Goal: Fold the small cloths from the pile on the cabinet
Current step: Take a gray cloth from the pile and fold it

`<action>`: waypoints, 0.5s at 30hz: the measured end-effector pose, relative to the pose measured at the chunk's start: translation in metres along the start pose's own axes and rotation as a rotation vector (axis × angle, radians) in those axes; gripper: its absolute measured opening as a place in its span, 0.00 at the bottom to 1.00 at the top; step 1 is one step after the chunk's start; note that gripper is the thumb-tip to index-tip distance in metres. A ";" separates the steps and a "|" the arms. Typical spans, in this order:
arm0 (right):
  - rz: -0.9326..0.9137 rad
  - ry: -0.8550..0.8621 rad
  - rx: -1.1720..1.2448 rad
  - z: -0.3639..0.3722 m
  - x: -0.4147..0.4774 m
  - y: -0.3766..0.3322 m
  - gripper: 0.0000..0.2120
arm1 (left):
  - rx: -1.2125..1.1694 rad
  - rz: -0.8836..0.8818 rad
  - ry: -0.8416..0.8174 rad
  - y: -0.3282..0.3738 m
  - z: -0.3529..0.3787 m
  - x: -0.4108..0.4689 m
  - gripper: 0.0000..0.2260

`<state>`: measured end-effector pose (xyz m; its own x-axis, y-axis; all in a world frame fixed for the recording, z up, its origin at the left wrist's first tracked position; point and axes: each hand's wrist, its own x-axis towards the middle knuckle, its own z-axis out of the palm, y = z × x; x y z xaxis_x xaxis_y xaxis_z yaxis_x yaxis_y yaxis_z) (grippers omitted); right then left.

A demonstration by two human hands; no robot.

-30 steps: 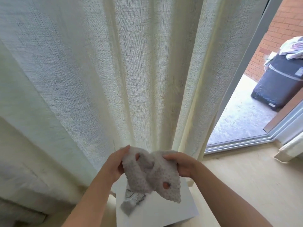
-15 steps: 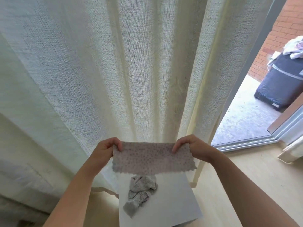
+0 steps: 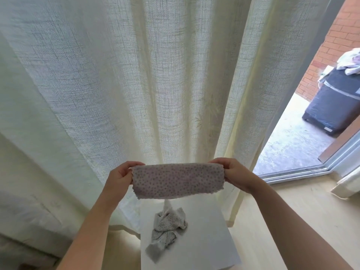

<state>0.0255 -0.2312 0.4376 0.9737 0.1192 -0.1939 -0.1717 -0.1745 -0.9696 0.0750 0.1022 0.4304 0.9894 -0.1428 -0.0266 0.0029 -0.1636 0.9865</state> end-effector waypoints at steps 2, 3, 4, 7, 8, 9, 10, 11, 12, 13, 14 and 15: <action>-0.015 0.071 0.018 0.001 0.001 -0.002 0.15 | -0.018 0.003 0.009 0.002 -0.001 -0.002 0.18; -0.027 0.091 0.021 0.002 0.001 -0.003 0.15 | -0.024 0.013 0.009 0.002 -0.002 -0.003 0.18; -0.043 0.098 0.015 0.002 0.001 -0.005 0.15 | -0.027 0.026 0.005 0.003 -0.003 -0.003 0.18; -0.089 0.098 -0.007 0.003 0.002 -0.008 0.14 | -0.055 0.062 -0.014 0.006 -0.010 -0.004 0.19; -0.103 0.099 -0.010 0.003 0.002 -0.009 0.13 | -0.074 0.069 -0.022 0.007 -0.012 -0.005 0.20; -0.117 0.094 -0.012 0.002 0.003 -0.009 0.14 | -0.091 0.078 -0.032 0.008 -0.015 -0.005 0.21; -0.128 0.085 -0.013 0.001 0.003 -0.010 0.16 | -0.099 0.088 -0.041 0.009 -0.017 -0.005 0.22; -0.136 0.070 -0.018 0.000 0.003 -0.011 0.19 | -0.097 0.100 -0.049 0.010 -0.018 -0.005 0.23; -0.142 0.056 -0.033 -0.001 0.004 -0.012 0.23 | -0.089 0.111 -0.053 0.012 -0.019 -0.006 0.24; -0.154 0.041 -0.060 -0.002 0.004 -0.013 0.26 | -0.076 0.123 -0.053 0.013 -0.020 -0.006 0.25; -0.170 0.027 -0.102 -0.002 0.004 -0.015 0.26 | -0.055 0.135 -0.053 0.015 -0.022 -0.007 0.26; -0.190 0.016 -0.147 -0.002 0.004 -0.017 0.26 | -0.030 0.146 -0.051 0.016 -0.024 -0.008 0.26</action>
<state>0.0324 -0.2300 0.4532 0.9889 0.1485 -0.0069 0.0370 -0.2910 -0.9560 0.0707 0.1240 0.4506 0.9709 -0.2127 0.1101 -0.1355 -0.1087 0.9848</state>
